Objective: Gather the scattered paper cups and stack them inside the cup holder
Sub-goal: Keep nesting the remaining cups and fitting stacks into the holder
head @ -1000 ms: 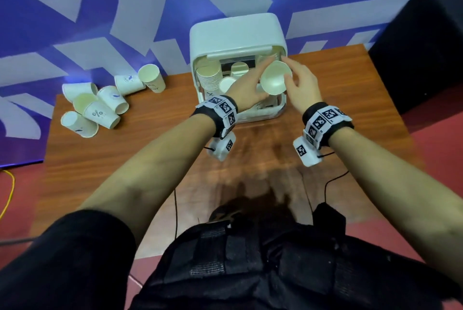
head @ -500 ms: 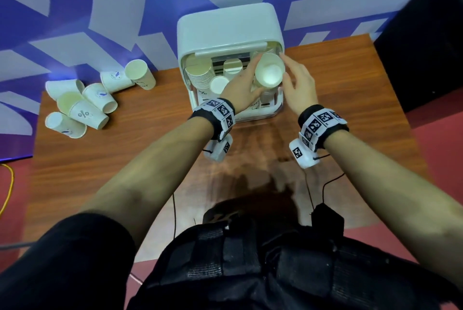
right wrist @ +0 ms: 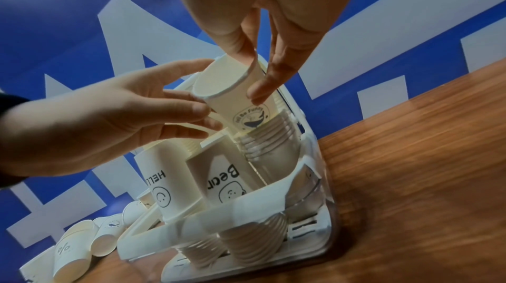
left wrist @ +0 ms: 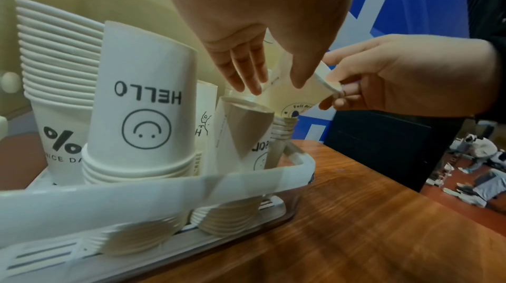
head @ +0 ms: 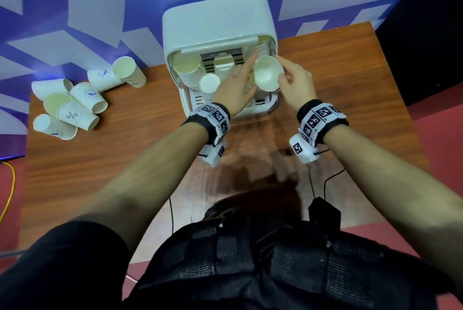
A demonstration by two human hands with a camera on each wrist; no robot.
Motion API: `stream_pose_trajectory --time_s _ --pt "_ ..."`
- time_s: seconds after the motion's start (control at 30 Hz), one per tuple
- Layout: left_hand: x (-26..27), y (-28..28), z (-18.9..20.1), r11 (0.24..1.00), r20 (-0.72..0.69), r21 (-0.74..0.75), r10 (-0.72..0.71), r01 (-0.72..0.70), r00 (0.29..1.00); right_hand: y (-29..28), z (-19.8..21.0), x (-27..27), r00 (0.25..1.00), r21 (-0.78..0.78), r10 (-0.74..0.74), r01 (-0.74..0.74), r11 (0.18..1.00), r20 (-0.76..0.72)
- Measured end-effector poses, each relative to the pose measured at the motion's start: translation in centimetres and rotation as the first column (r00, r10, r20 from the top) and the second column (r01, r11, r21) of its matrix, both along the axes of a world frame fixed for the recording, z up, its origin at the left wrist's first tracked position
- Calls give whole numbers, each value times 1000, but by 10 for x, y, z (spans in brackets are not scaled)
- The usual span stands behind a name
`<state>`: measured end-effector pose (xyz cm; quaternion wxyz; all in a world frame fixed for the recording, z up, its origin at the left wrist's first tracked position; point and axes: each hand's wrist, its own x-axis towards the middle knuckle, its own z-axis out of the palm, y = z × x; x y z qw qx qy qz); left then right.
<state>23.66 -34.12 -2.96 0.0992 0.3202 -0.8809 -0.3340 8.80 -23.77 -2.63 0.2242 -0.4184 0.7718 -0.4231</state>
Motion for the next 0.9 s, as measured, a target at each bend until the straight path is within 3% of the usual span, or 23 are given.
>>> stream_pose_trajectory --time_s 0.2,0.5,0.67,0.8,0.9 --pt "-1 -2 -4 994 40 -101 39 -35 998 -10 0 0 999 -41 0 2 999 54" --pt "-8 -5 -7 988 61 -157 18 -8 998 -10 -8 -3 992 65 69 -62 996 -103" --pt "-1 -1 -16 957 272 -232 -110 176 956 -3 -22 0 985 144 113 -94 985 -134" --pt "0 0 -21 926 336 -293 -134 239 932 -3 -24 5 967 280 180 -125 952 -181" --pt "-1 -2 -22 925 441 -254 -150 284 885 -2 -26 9 957 379 215 -129 917 -193"
